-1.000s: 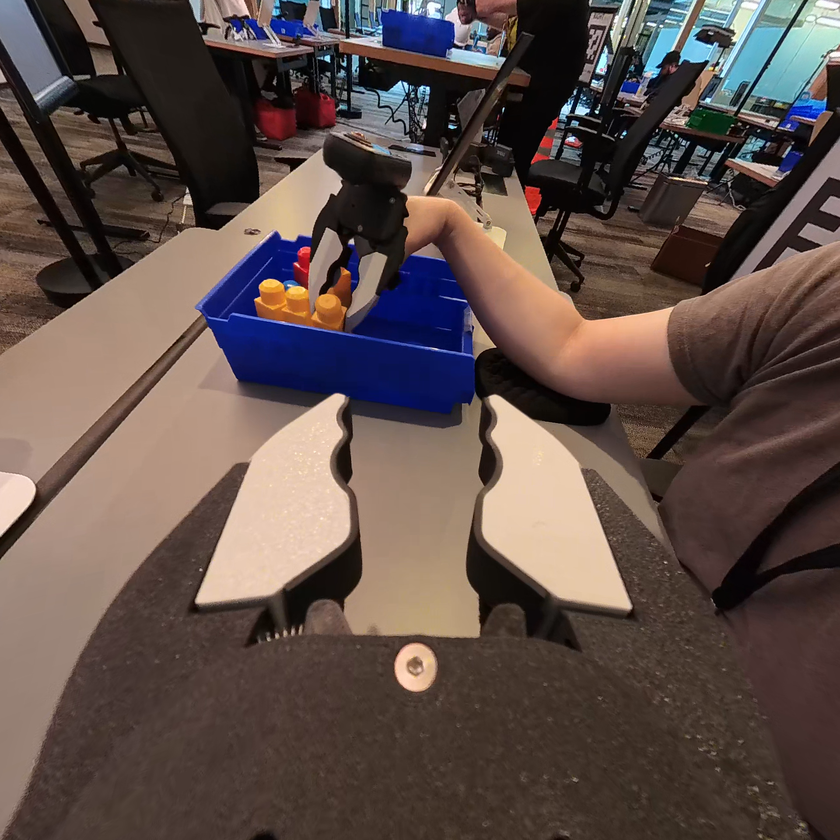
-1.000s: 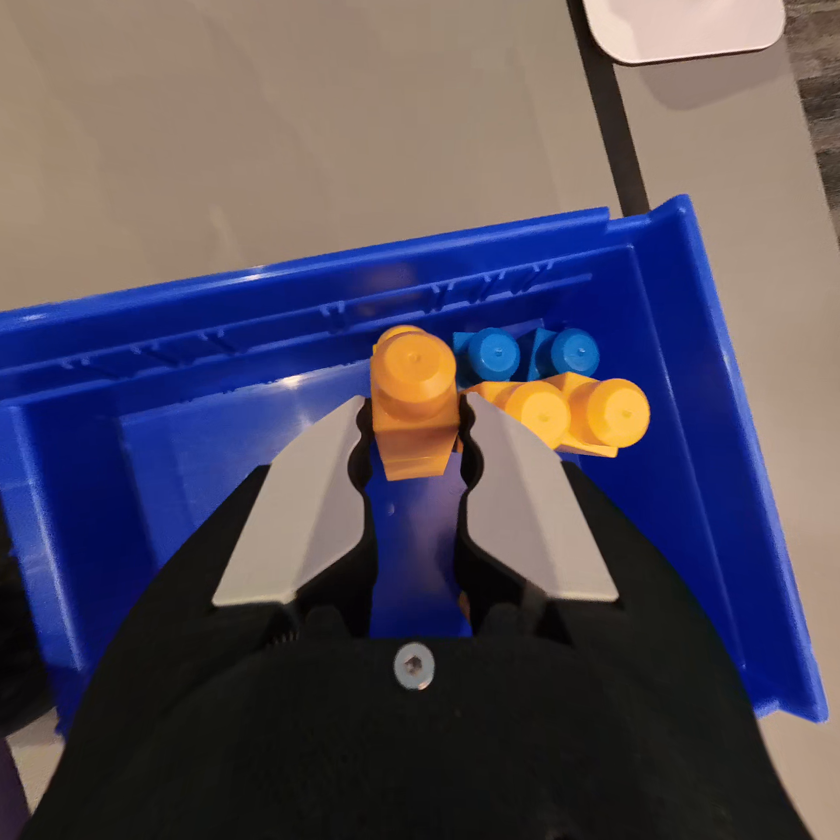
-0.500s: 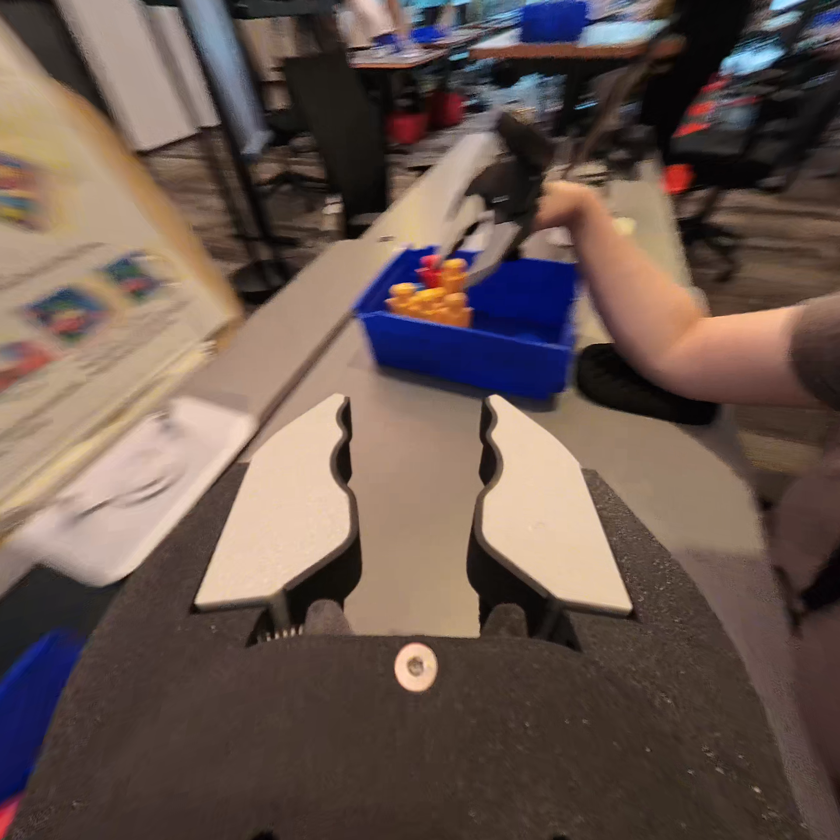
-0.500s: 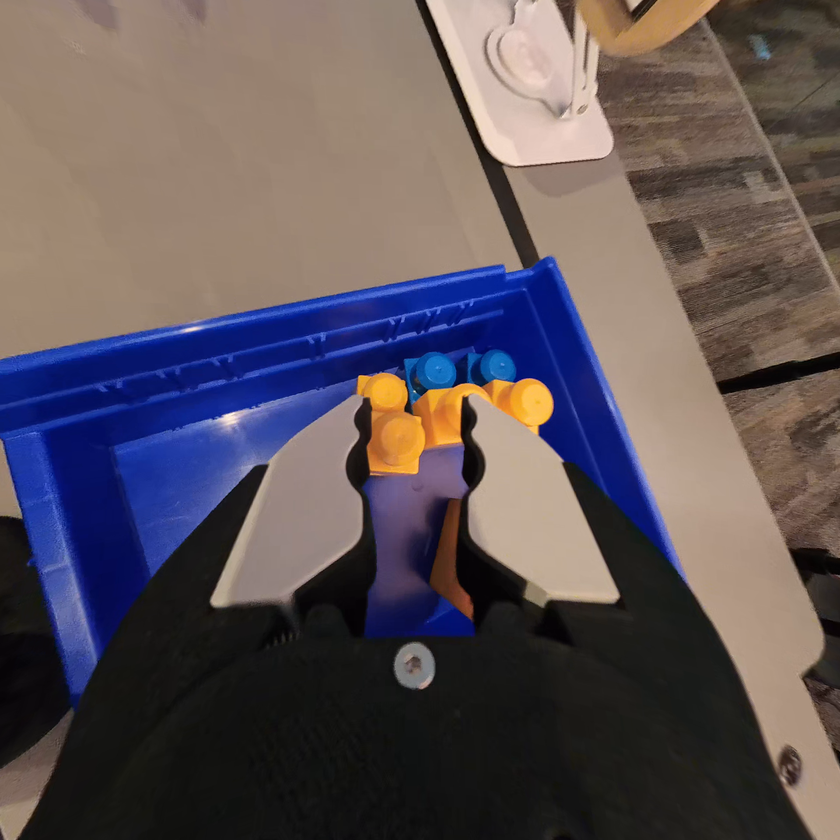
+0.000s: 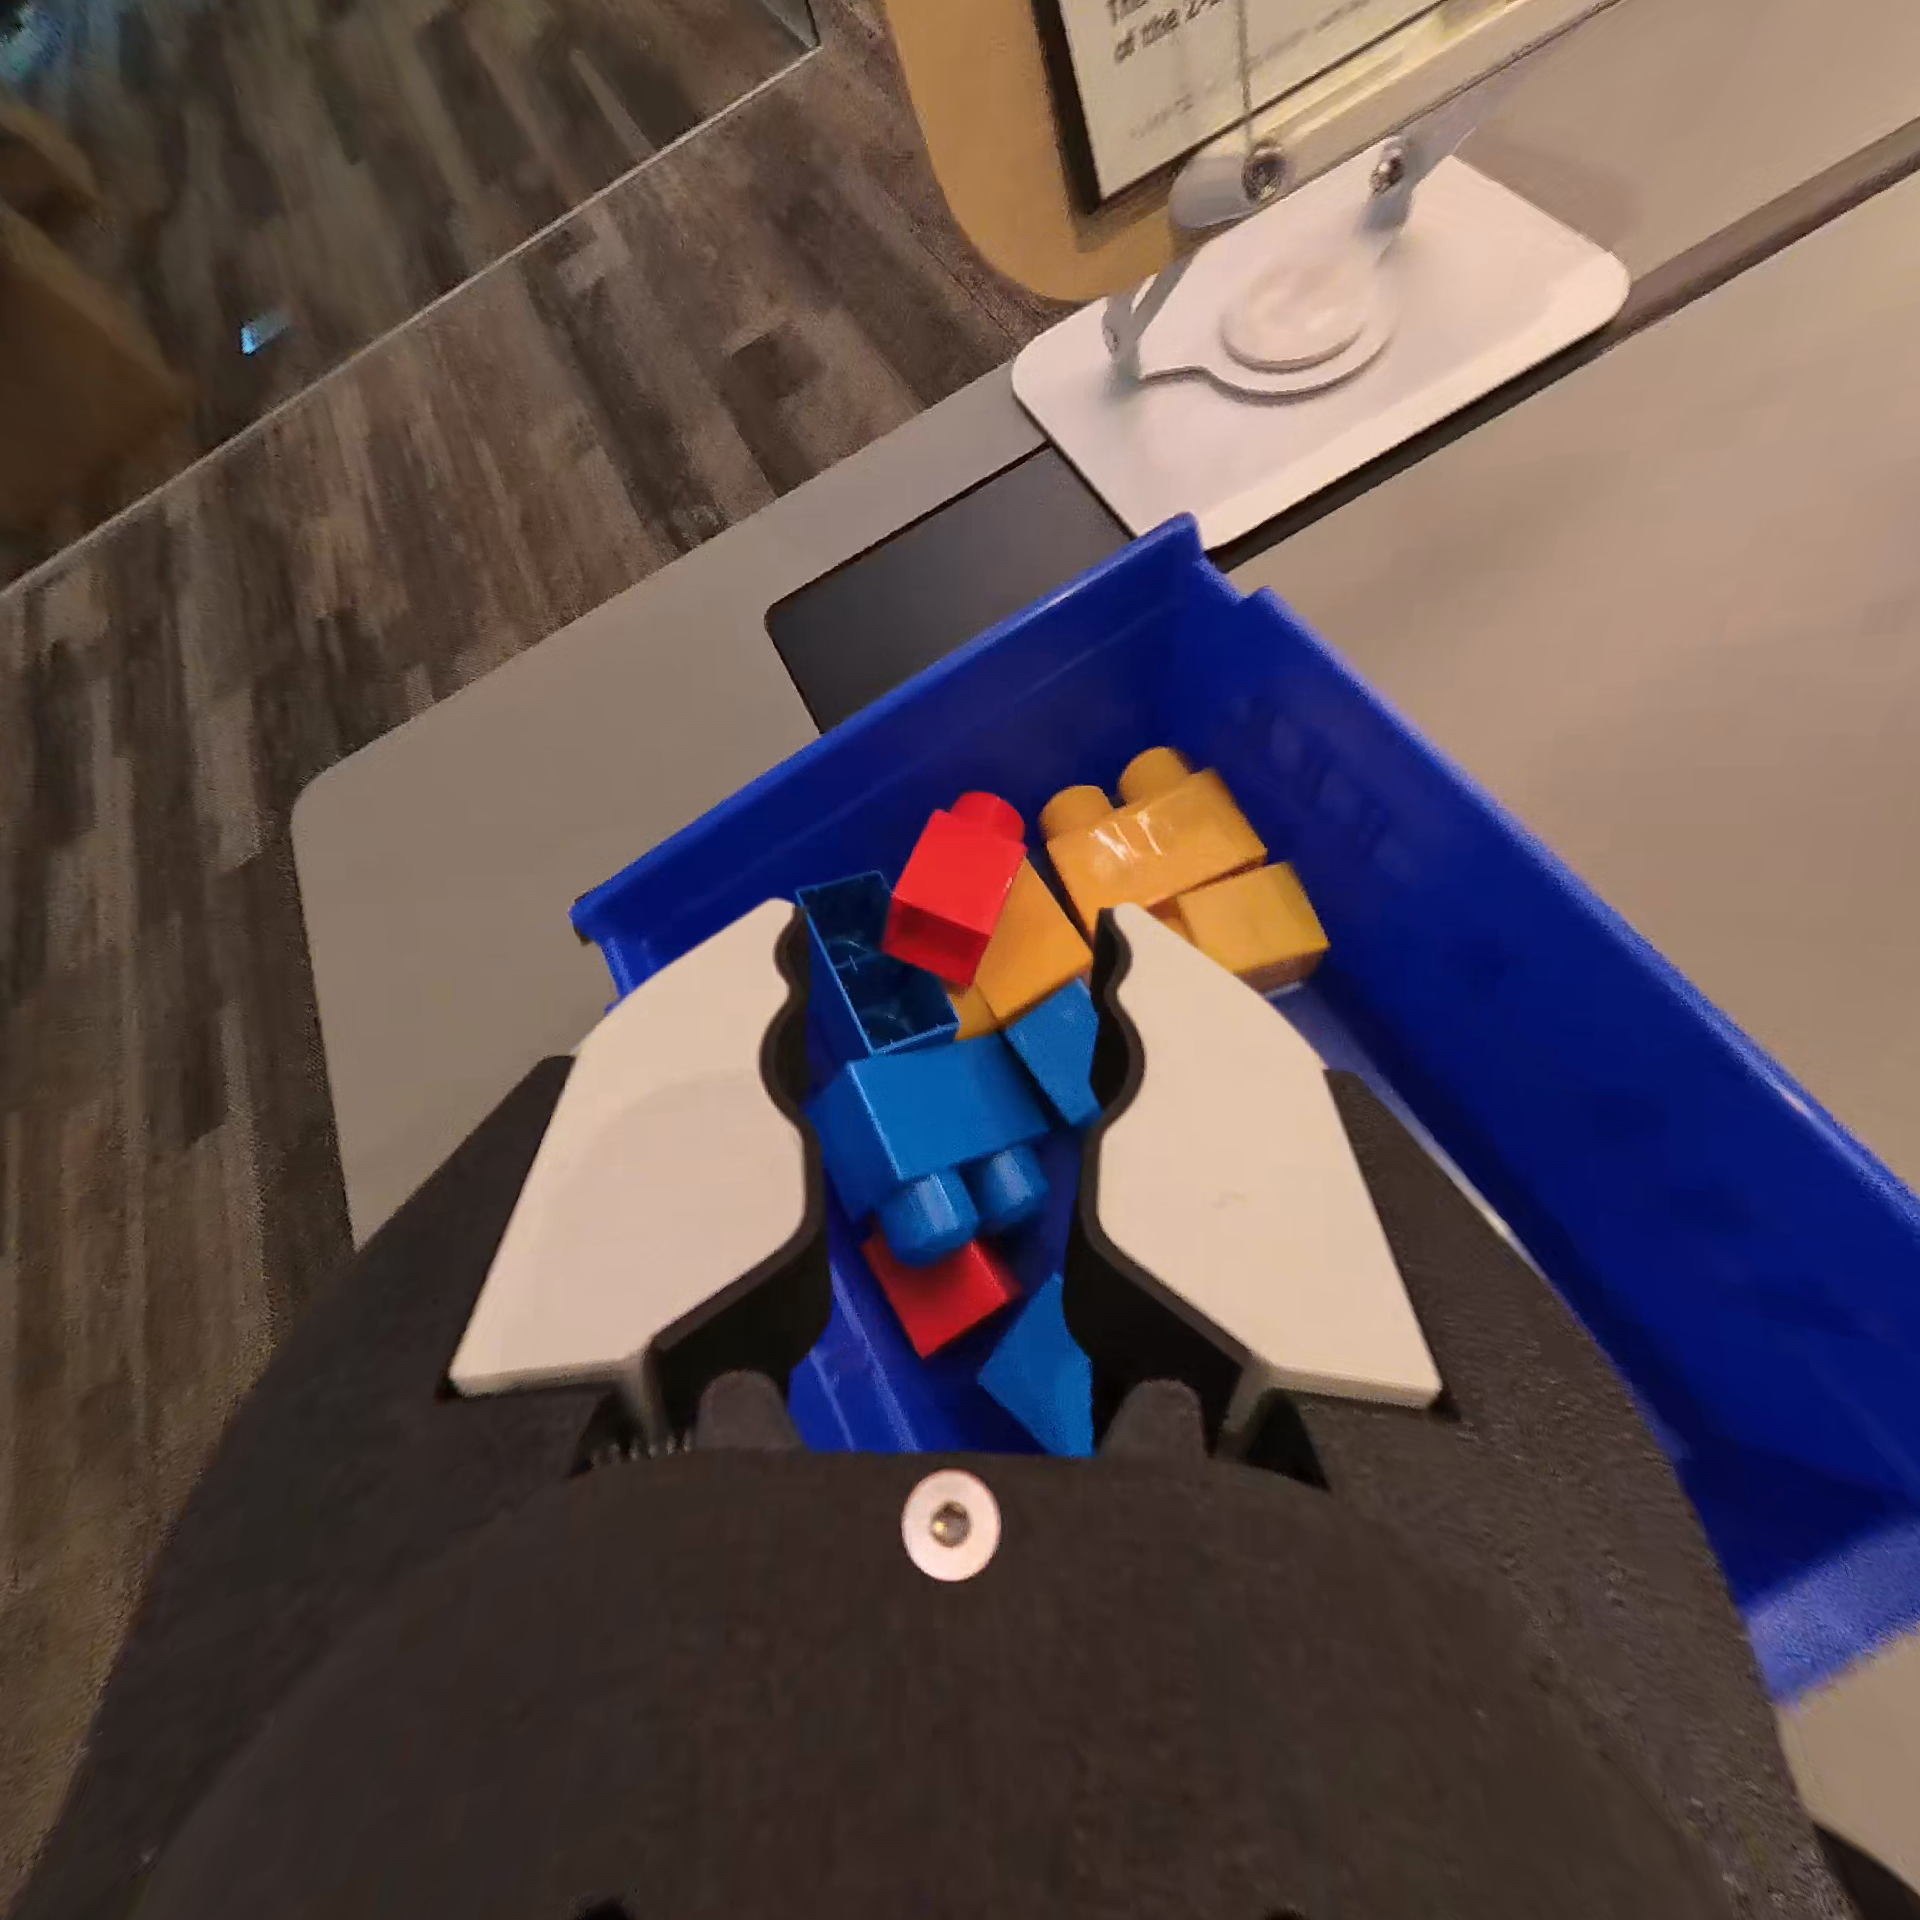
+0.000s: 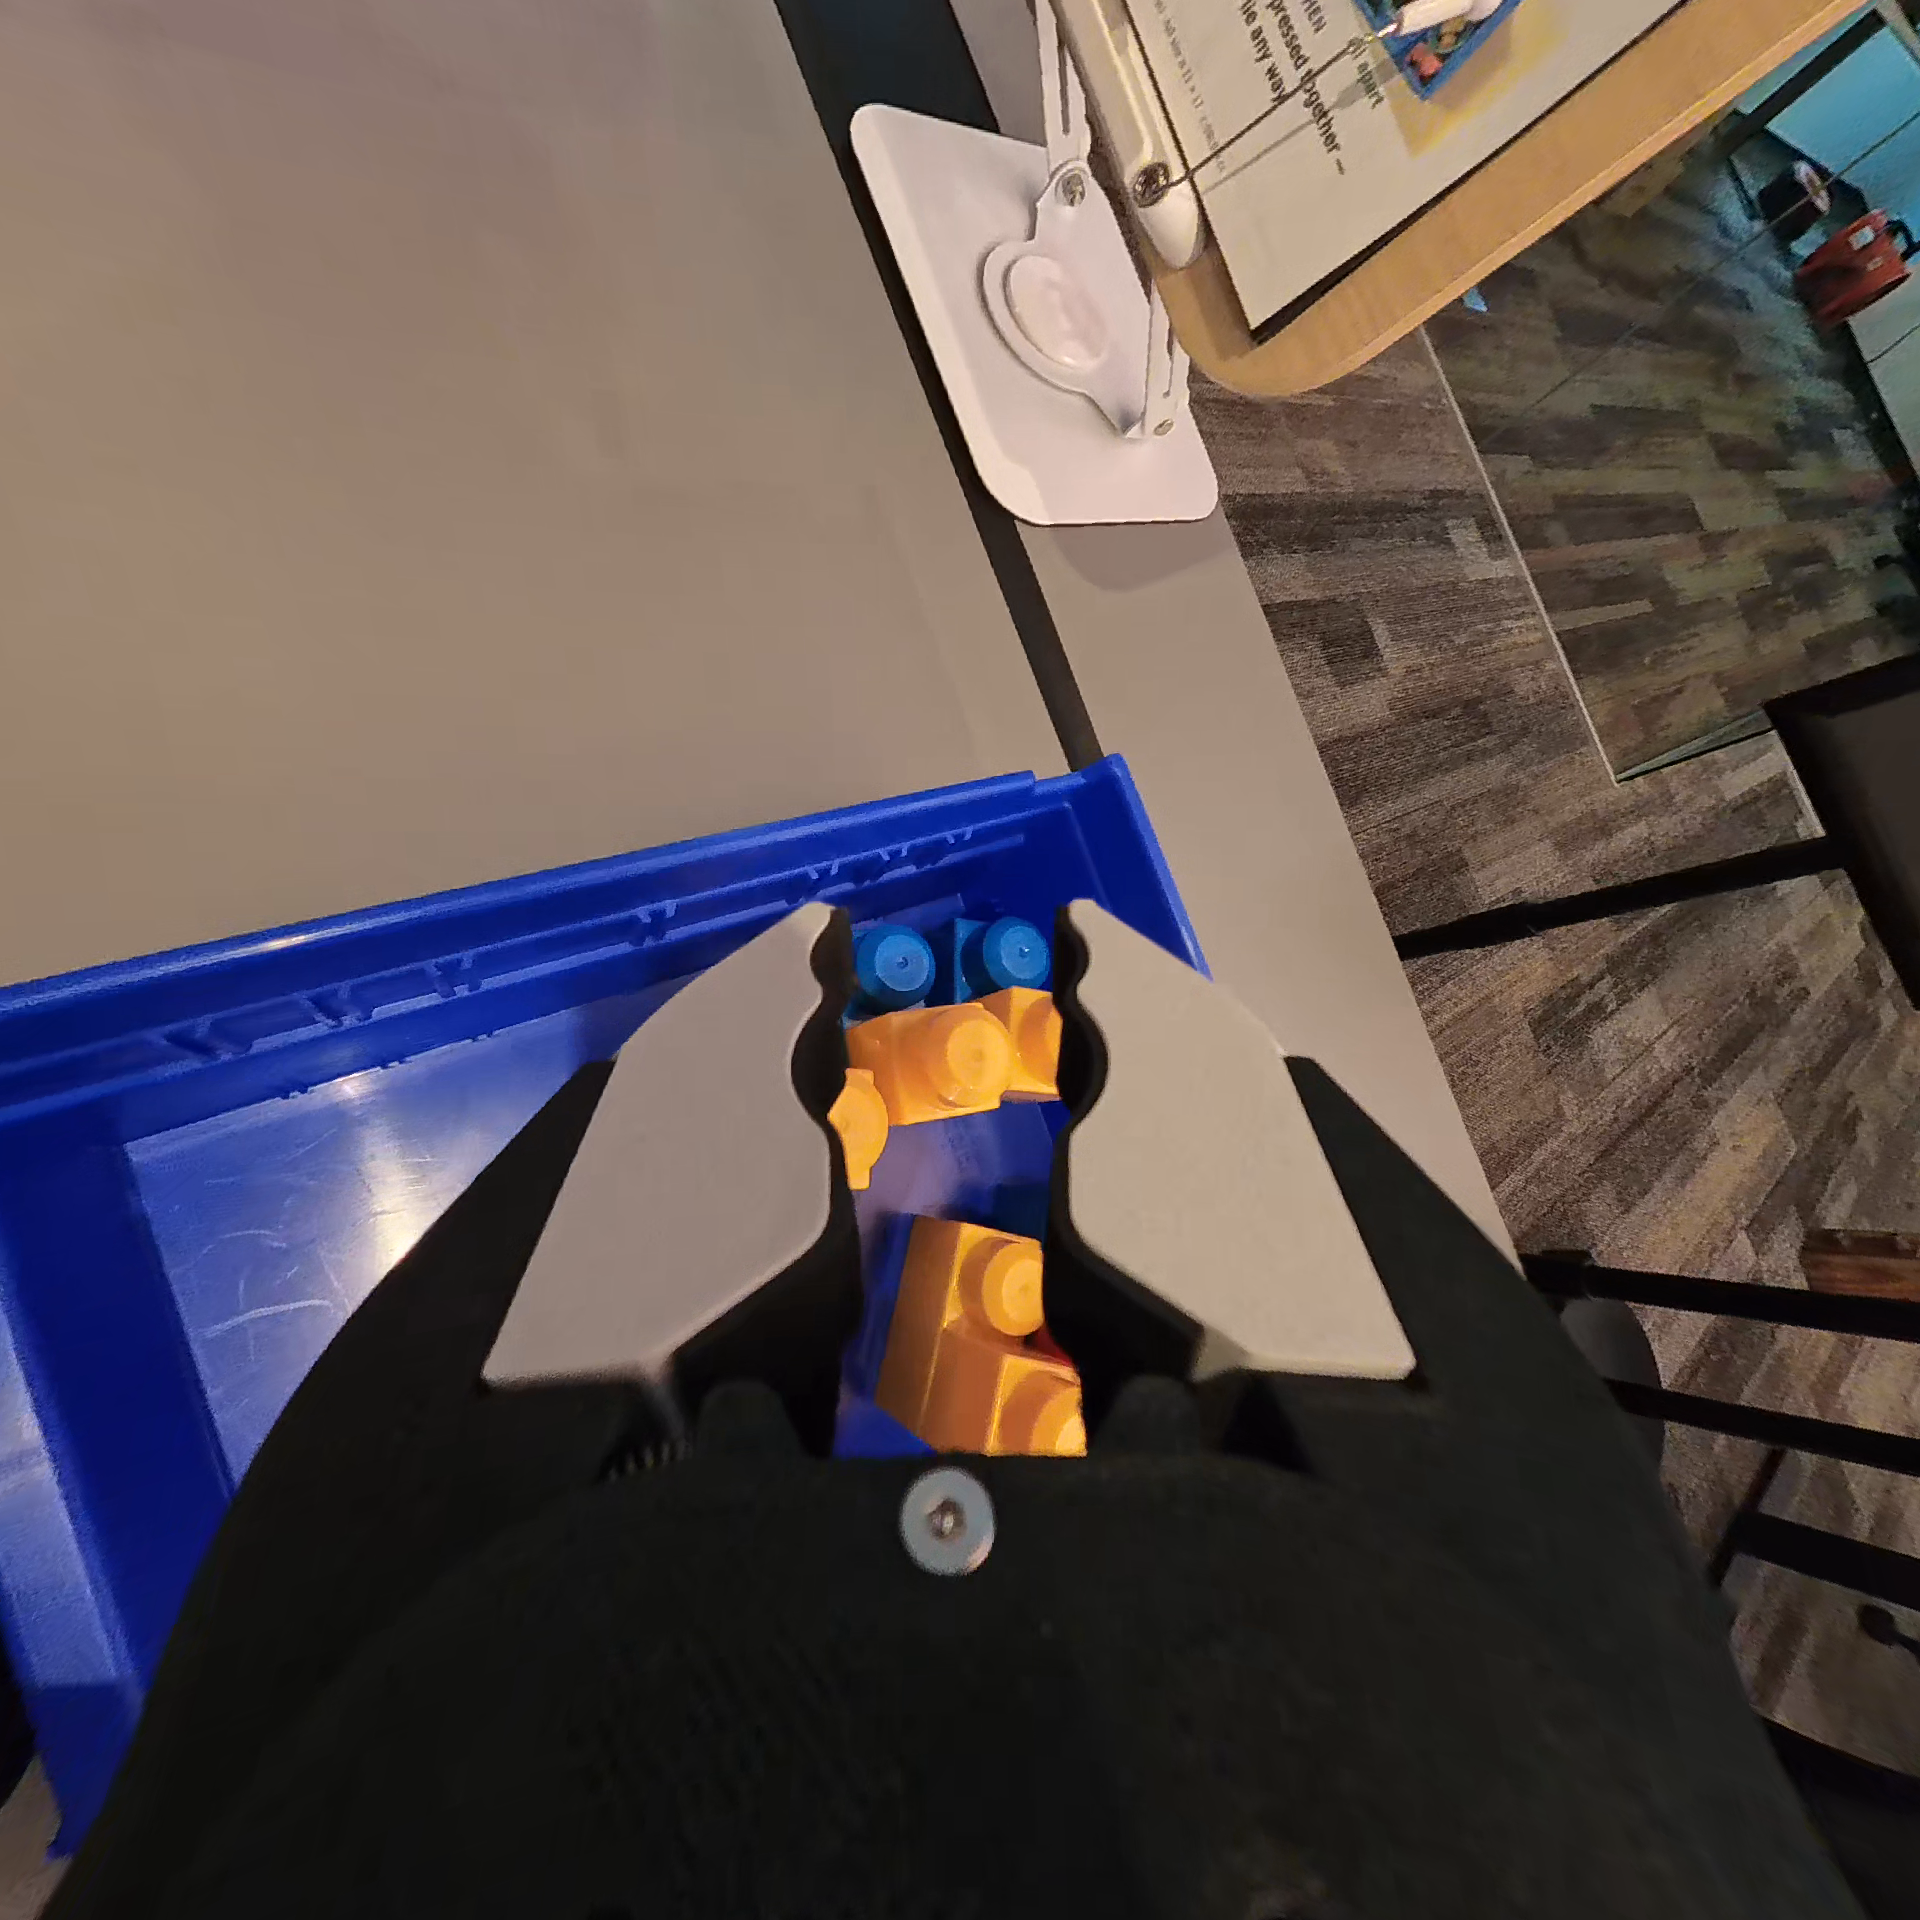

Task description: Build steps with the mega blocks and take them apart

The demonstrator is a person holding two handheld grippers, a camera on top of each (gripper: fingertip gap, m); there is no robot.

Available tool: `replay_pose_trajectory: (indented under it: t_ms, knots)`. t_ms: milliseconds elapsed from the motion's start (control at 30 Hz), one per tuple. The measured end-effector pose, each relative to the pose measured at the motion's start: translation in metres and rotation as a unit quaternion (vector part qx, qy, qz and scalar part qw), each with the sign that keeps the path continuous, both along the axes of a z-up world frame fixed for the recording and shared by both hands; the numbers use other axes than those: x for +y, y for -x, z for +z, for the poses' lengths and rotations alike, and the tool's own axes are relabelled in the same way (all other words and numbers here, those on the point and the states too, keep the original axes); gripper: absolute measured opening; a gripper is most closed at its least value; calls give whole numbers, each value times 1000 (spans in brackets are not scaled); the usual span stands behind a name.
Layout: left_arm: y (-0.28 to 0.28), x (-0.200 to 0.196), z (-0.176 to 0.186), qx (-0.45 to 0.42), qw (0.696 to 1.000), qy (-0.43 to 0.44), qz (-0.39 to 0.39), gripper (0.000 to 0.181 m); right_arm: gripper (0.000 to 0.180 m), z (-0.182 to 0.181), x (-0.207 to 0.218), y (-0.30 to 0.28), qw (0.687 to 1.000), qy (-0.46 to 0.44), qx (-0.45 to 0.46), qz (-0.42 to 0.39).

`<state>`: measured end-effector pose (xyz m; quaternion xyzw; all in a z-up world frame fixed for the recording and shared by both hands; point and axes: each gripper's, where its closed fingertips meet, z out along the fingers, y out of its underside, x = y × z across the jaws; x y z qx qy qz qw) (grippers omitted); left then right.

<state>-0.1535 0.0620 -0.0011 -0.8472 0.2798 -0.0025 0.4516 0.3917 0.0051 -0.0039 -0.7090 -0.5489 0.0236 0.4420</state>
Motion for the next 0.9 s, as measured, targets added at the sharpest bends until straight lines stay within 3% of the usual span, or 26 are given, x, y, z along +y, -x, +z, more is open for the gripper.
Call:
replay_pose_trajectory:
  t_ms: [167, 400, 467, 533, 667, 767, 900]
  knots:
    - [-11, 33, -44, 38, 999, 3, -20, 66, 38, -10, 2, -2, 1000, 15, -12, -3]
    - [-7, 48, -85, 70, 997, 23, -22, 66, 38, -12, 0, -1, 1000, 21, -16, 2]
    - [-4, 51, -90, 86, 996, 24, -15, 61, 38, -14, 0, -1, 1000, 24, -19, 2]
    - [0, 55, -92, 92, 996, 19, 5, 42, 38, -16, 0, -1, 999, 27, -24, 1]
    - [-1, 50, -96, 86, 995, 43, -6, 41, 38, -20, 1, 0, 999, 30, -33, -1]
    - [-10, 44, -64, 41, 999, 25, -10, 40, 38, -16, 3, 2, 999, 20, -35, -3]
    - [-71, 20, 30, -145, 981, -79, -97, 40, 38, 3, 10, 9, 999, -10, -27, -31]
